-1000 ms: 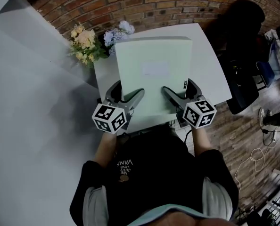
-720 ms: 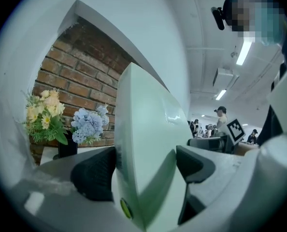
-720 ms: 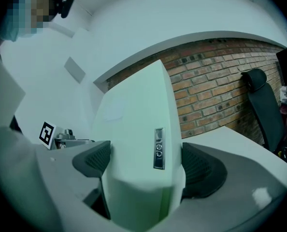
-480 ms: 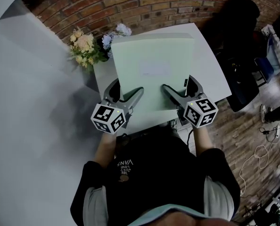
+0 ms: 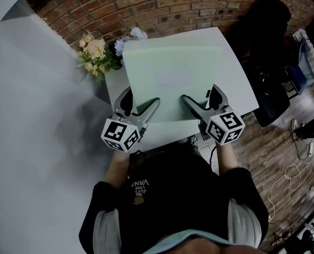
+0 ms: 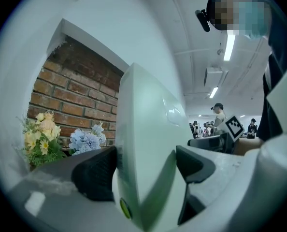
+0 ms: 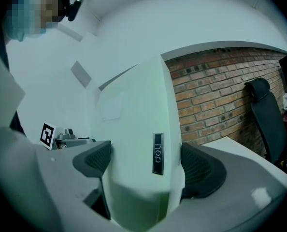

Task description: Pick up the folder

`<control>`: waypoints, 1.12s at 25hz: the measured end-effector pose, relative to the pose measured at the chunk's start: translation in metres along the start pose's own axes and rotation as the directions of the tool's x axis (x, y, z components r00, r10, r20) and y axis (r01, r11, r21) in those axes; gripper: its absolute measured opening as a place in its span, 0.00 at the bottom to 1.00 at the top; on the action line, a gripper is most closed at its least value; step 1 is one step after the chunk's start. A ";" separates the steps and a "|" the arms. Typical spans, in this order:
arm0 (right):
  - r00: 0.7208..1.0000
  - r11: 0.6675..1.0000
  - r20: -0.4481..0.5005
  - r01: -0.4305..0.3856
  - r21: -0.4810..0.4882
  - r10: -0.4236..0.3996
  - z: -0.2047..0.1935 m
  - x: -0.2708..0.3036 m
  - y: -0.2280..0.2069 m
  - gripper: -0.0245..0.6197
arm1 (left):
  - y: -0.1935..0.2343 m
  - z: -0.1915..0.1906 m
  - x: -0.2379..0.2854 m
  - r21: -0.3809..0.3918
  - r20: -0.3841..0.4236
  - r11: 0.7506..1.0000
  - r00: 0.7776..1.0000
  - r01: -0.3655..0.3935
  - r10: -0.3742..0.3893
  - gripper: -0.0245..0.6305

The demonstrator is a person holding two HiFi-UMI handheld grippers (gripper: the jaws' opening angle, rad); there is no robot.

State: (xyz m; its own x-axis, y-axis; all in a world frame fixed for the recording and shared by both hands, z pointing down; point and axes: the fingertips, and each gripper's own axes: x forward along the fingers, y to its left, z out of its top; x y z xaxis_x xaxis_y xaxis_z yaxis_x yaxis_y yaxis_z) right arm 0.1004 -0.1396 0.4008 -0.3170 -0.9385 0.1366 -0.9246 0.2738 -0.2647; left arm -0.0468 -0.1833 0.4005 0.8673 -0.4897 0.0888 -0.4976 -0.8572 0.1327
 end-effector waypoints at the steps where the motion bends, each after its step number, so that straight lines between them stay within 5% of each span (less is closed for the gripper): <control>1: 1.000 1.000 0.004 -0.002 -0.001 0.002 0.000 0.000 0.000 0.73 | 0.000 0.001 0.000 0.005 0.004 1.000 1.000 -0.002 0.002 0.64; 28: 1.000 0.998 0.020 0.009 -0.061 -0.008 0.001 0.004 0.004 0.73 | 0.003 0.004 -0.002 0.082 0.040 0.997 0.999 -0.010 0.007 0.64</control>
State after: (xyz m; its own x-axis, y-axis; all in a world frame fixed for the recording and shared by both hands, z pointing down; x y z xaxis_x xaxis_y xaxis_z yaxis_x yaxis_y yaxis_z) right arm 0.0961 -0.1423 0.3994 -0.3055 -0.9447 0.1191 -0.9386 0.2777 -0.2049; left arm -0.0499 -0.1861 0.3965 0.8635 -0.5019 0.0498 -0.5040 -0.8622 0.0506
